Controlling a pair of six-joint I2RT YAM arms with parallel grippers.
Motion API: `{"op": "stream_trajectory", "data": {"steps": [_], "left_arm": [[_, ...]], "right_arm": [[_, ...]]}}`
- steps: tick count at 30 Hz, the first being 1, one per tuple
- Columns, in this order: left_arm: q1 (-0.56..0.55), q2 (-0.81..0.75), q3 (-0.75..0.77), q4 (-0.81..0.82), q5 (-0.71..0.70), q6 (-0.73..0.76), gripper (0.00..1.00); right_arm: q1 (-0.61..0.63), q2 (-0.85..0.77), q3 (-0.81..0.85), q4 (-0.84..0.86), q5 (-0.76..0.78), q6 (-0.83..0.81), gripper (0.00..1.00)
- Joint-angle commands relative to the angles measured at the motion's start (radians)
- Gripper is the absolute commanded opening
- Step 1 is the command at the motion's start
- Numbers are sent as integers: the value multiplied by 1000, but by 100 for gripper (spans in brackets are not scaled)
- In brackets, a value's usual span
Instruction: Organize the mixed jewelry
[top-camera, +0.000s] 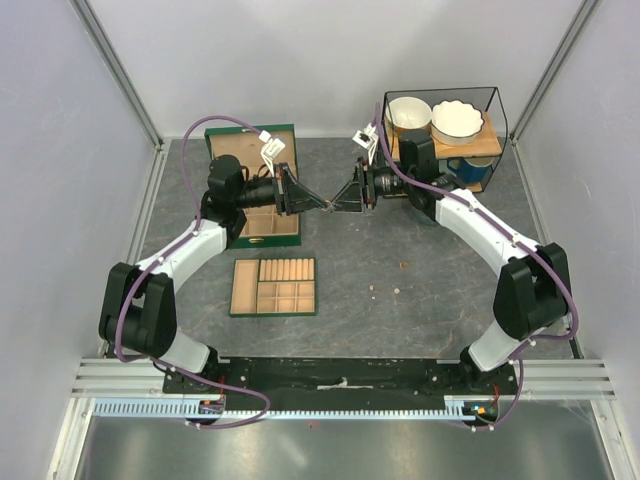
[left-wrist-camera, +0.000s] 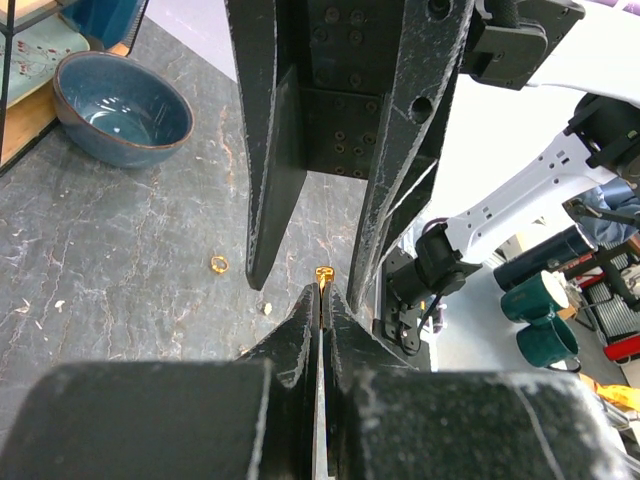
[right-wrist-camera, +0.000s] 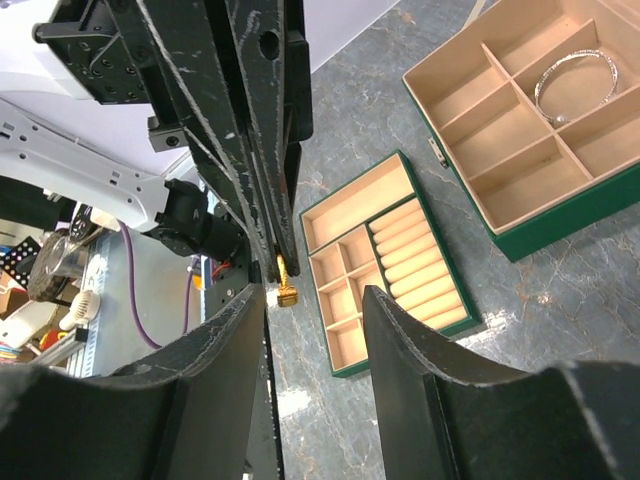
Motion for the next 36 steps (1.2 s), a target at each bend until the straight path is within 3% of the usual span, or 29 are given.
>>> {"op": "stream_trajectory", "data": {"steps": [1,12,36], "left_arm": [[-2,4,-5,38,4,-18,2],[0,0,-11,38,4,-18,2],[-5,10,-5,43,6,-24,1]], "right_arm": [[0,-48,7,55,-12,-4,51],[-9,-50,10,55,8,-5,42],[-11,-28,8,100,-12,53,35]]}}
